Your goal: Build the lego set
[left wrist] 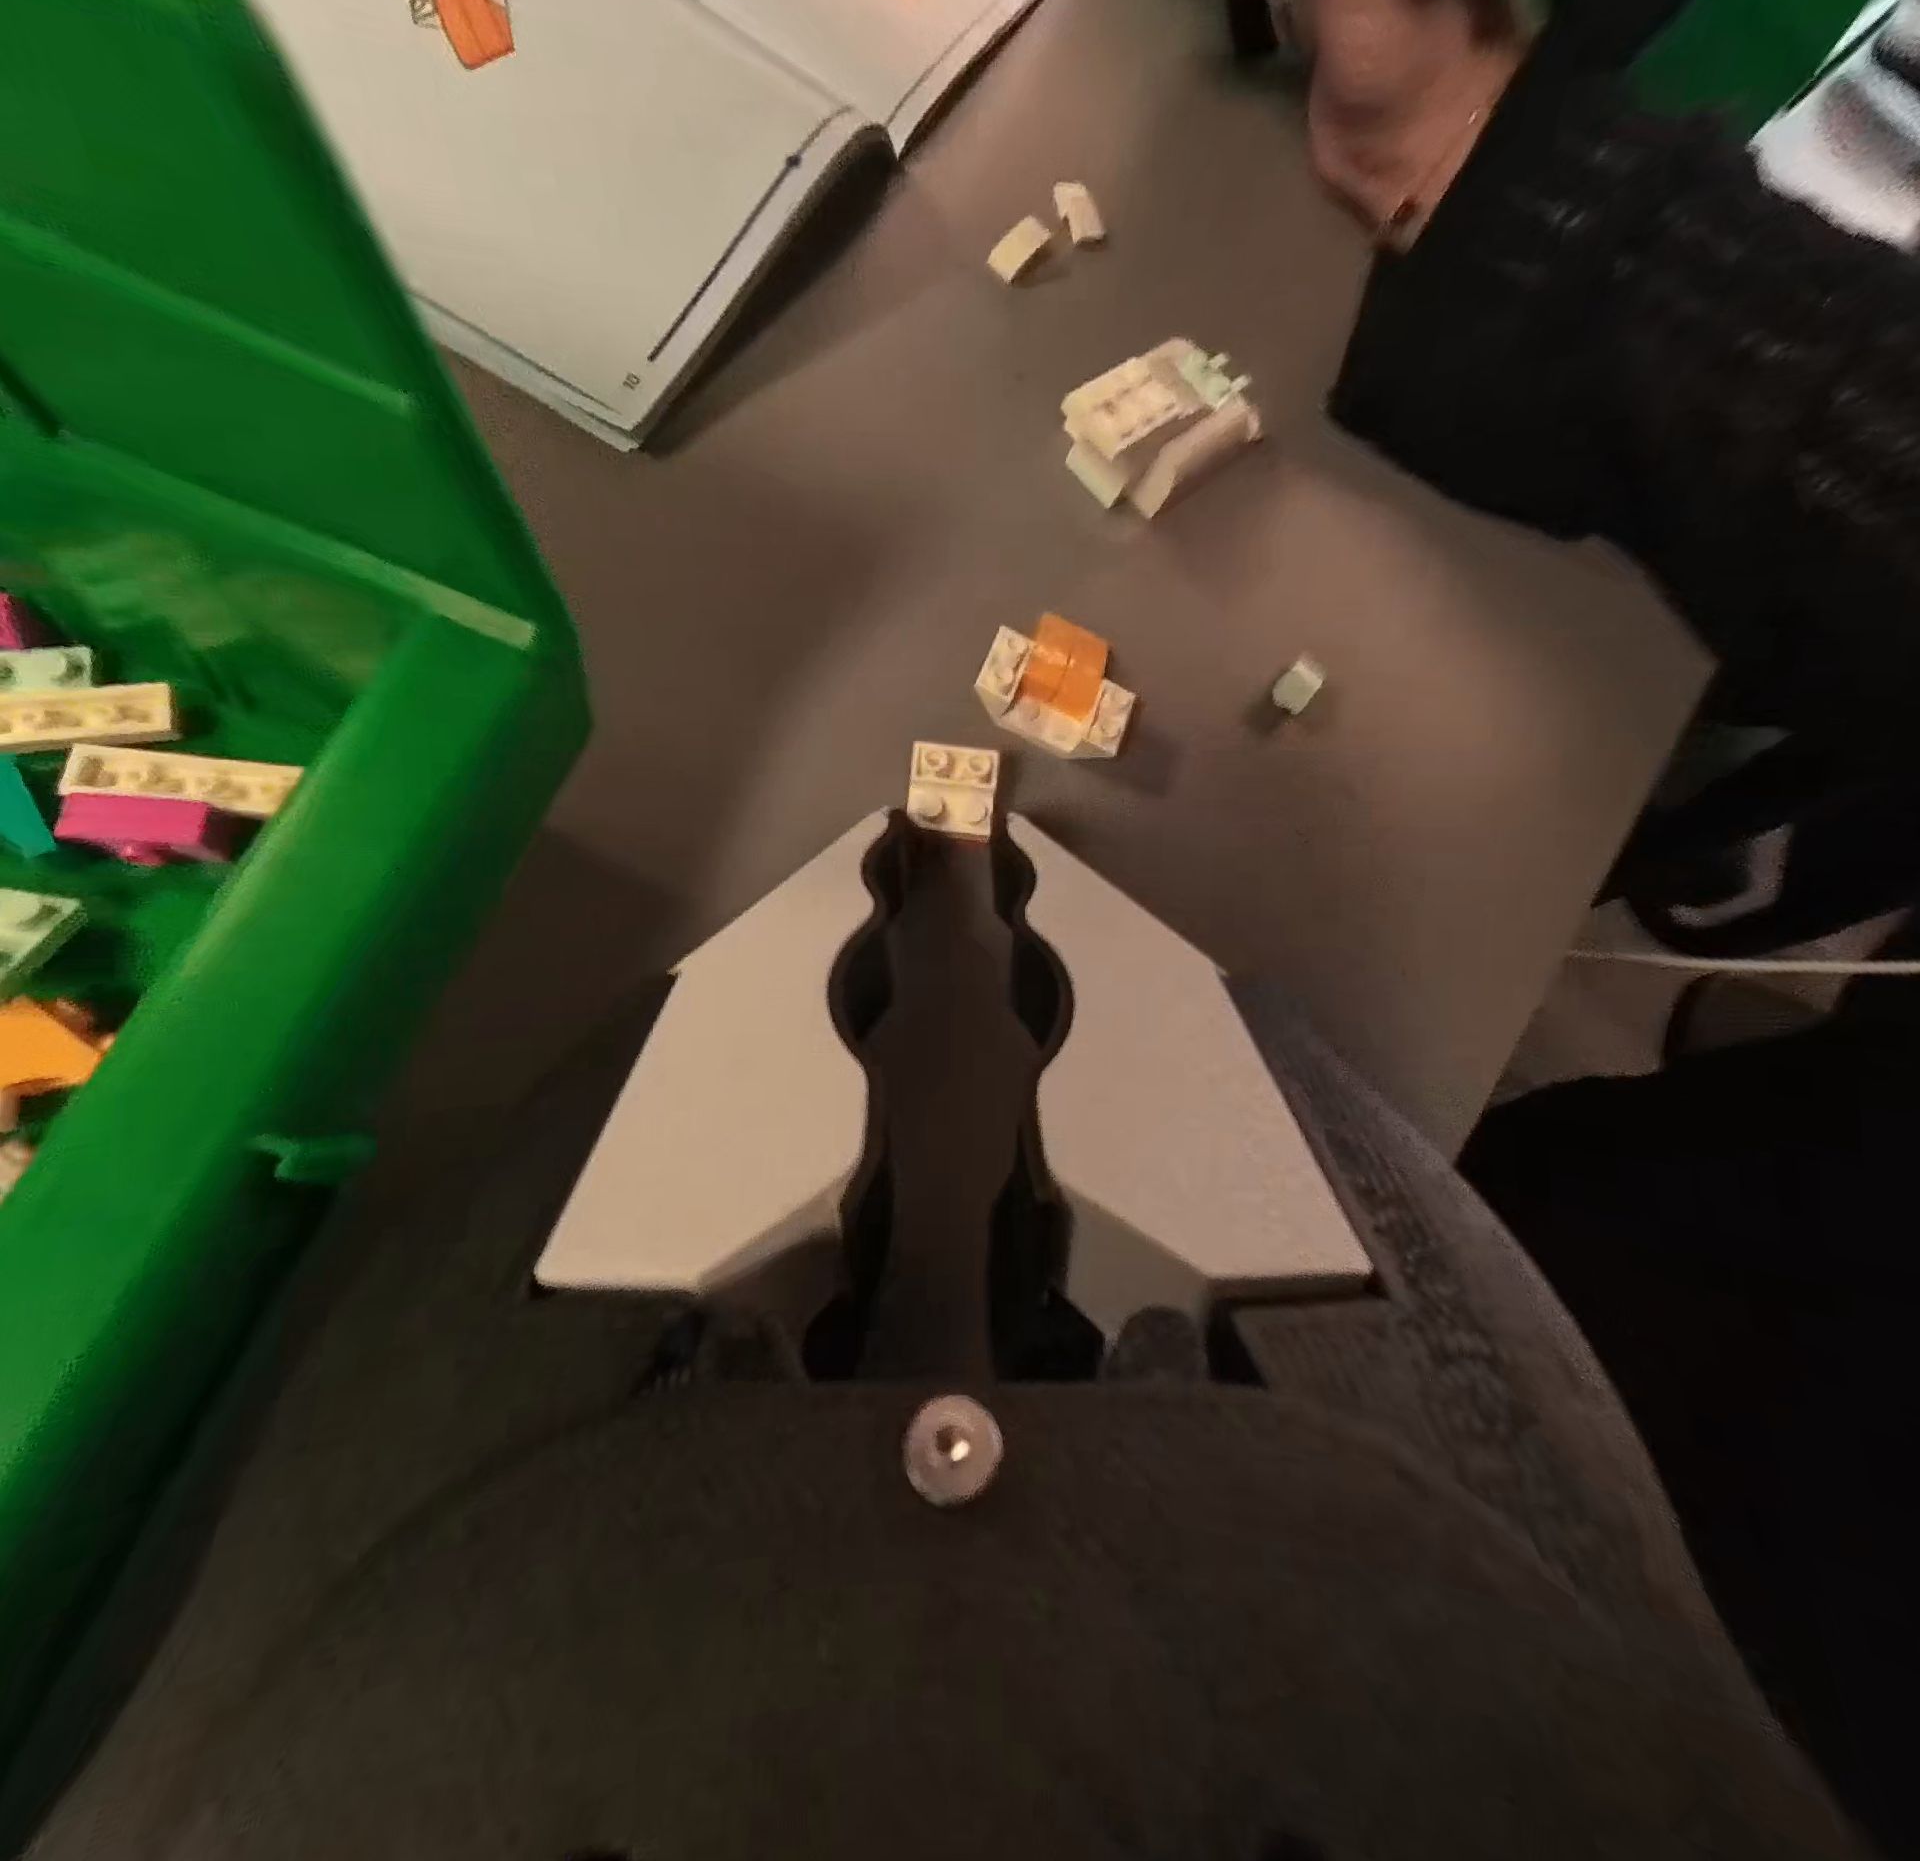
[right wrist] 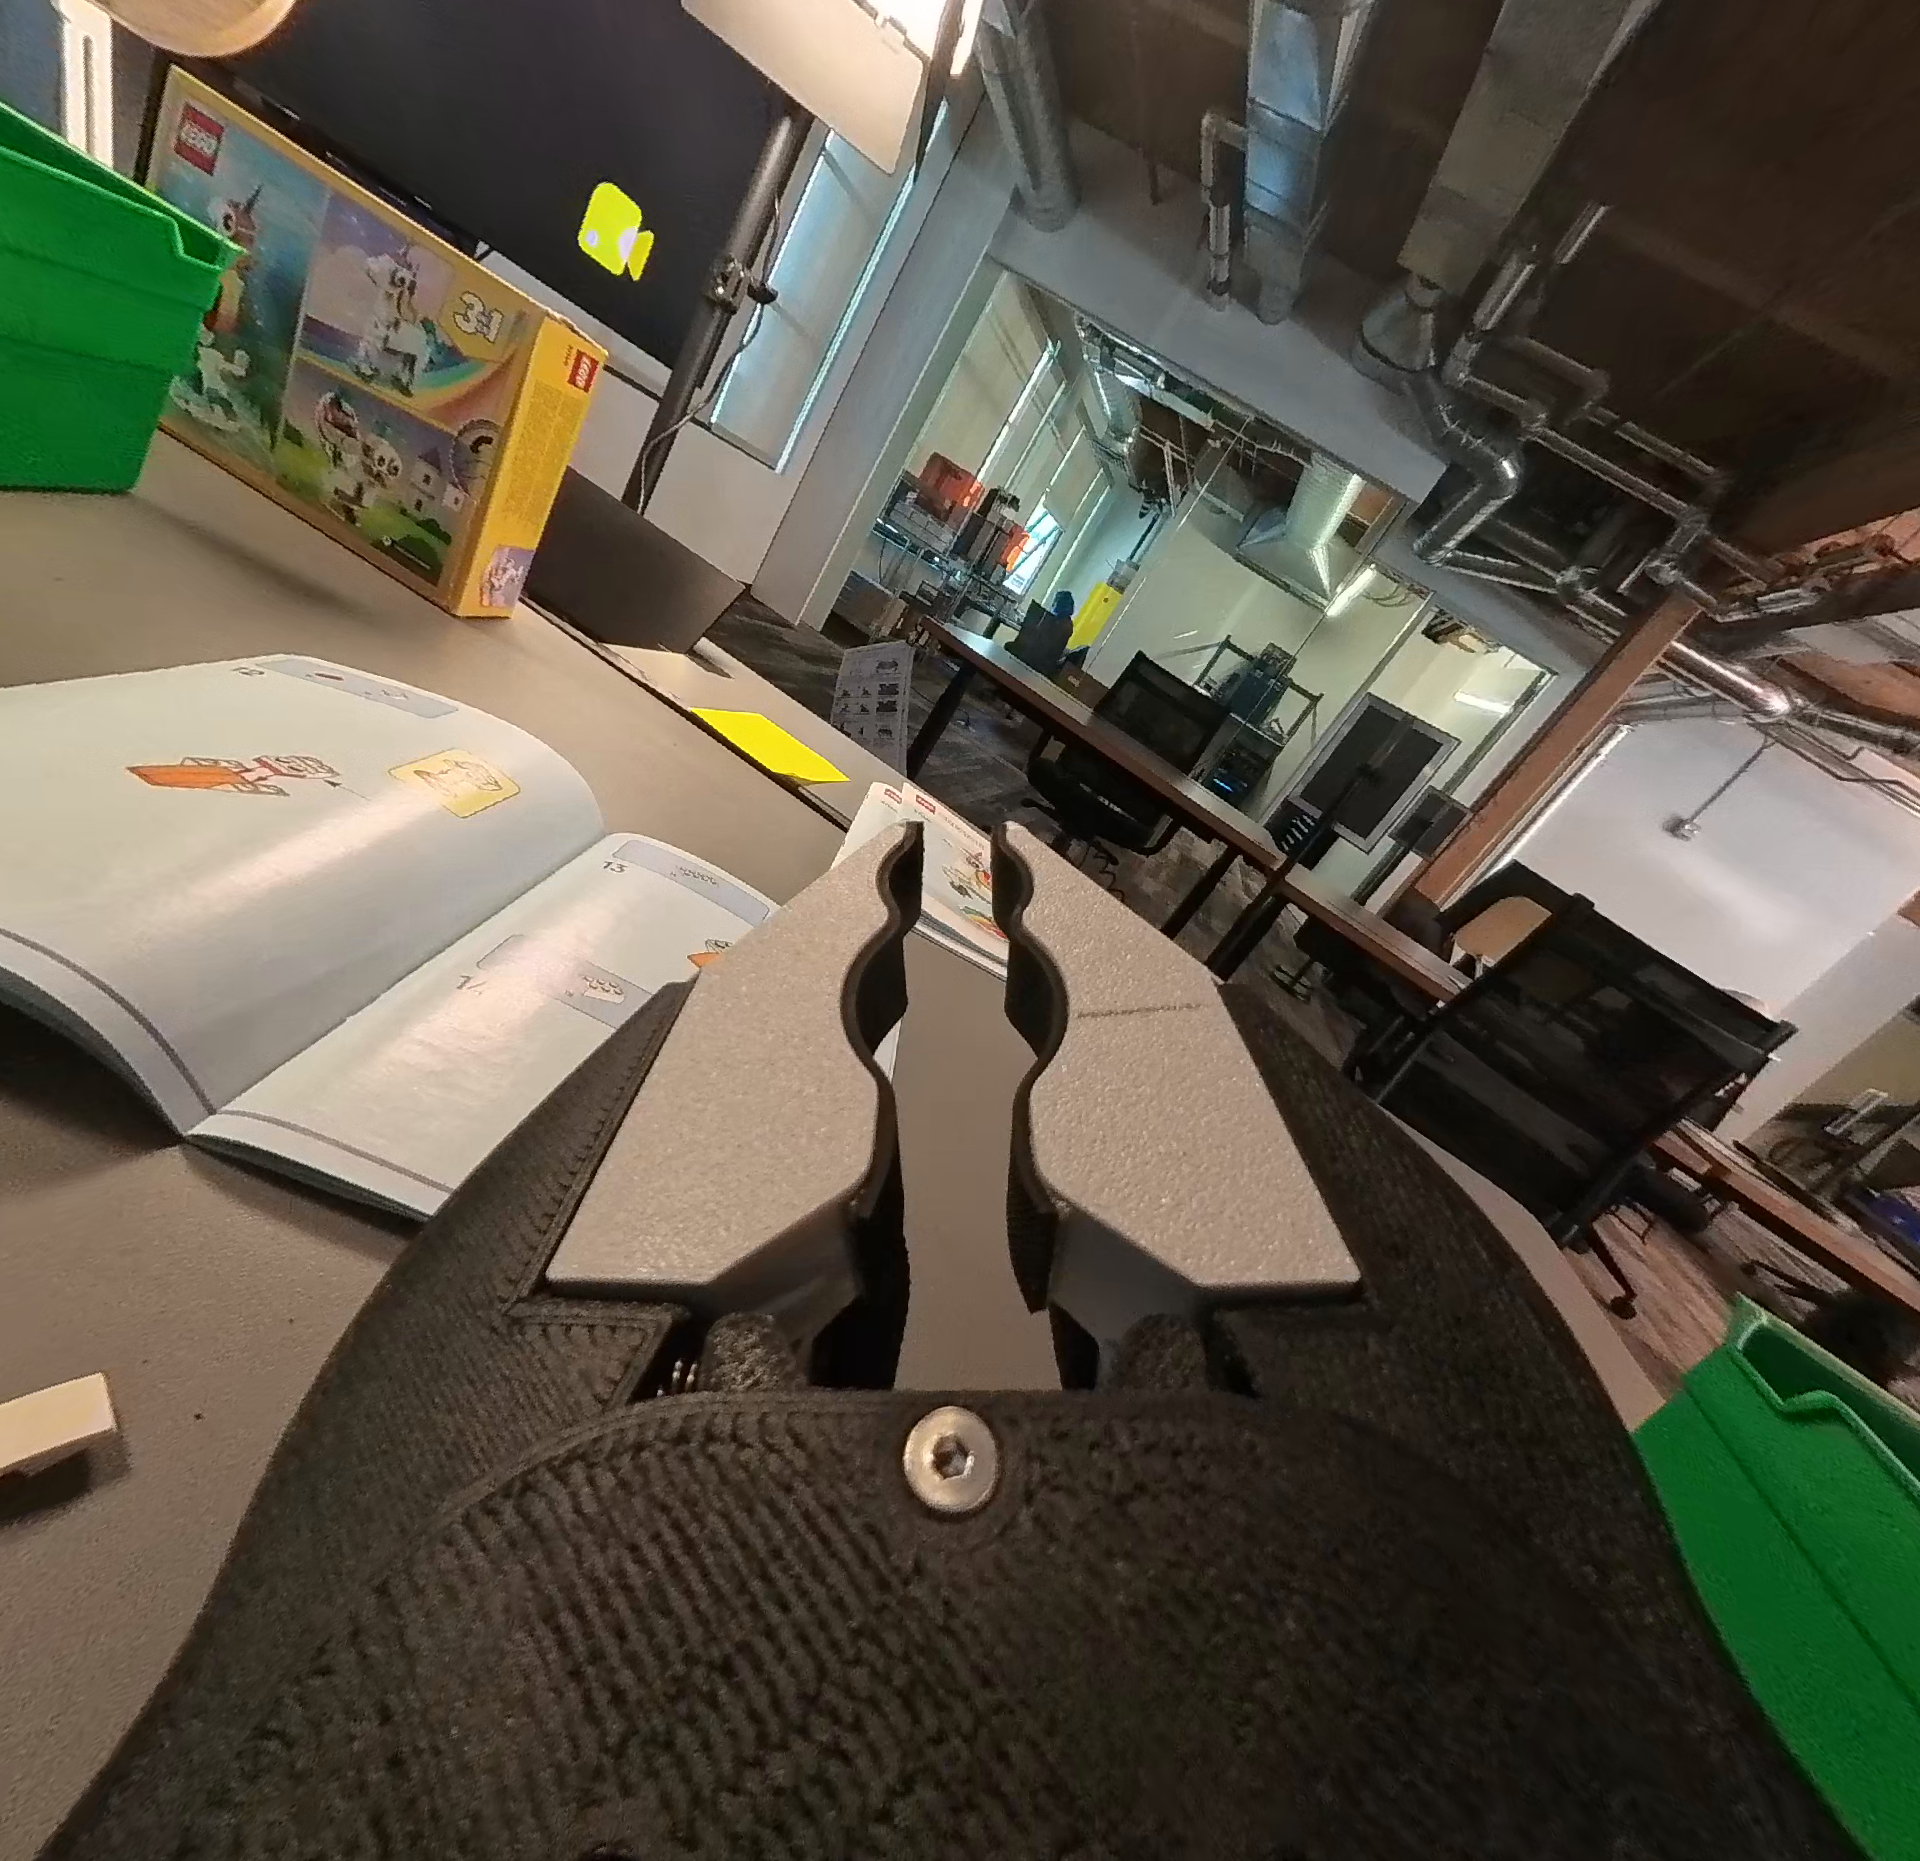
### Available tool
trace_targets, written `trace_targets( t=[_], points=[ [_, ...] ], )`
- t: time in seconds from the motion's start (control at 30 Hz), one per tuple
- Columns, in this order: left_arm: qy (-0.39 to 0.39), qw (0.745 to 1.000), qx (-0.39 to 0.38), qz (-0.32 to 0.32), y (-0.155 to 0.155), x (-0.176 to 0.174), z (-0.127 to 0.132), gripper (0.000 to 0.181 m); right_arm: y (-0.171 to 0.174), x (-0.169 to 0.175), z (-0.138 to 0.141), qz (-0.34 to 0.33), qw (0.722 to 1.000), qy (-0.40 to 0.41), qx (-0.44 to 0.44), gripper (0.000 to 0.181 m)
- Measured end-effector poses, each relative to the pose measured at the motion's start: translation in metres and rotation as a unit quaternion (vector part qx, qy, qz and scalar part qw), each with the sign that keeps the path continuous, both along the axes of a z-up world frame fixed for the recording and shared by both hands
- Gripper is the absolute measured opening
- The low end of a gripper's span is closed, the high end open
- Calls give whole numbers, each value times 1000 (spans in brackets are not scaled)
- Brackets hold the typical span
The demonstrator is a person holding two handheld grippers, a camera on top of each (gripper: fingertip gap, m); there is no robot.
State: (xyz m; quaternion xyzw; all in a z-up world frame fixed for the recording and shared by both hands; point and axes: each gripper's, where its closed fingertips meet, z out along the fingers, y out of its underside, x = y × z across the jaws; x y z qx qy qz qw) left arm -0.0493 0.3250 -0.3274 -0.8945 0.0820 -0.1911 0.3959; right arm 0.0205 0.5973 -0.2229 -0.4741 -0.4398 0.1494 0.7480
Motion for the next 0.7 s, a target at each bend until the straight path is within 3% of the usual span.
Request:
trace_targets(
  t=[0.03, 0.7],
  points=[
    [15, 1000, -4, -2, -1, 1, -2, 16, 0, 0, 0, 0, 1000, 0, 0, 11],
    [49, 999, 1, 9, 1, -3, -2, 18, -1, 1, 1, 1, 1000, 3, -1, 11]
  ],
)
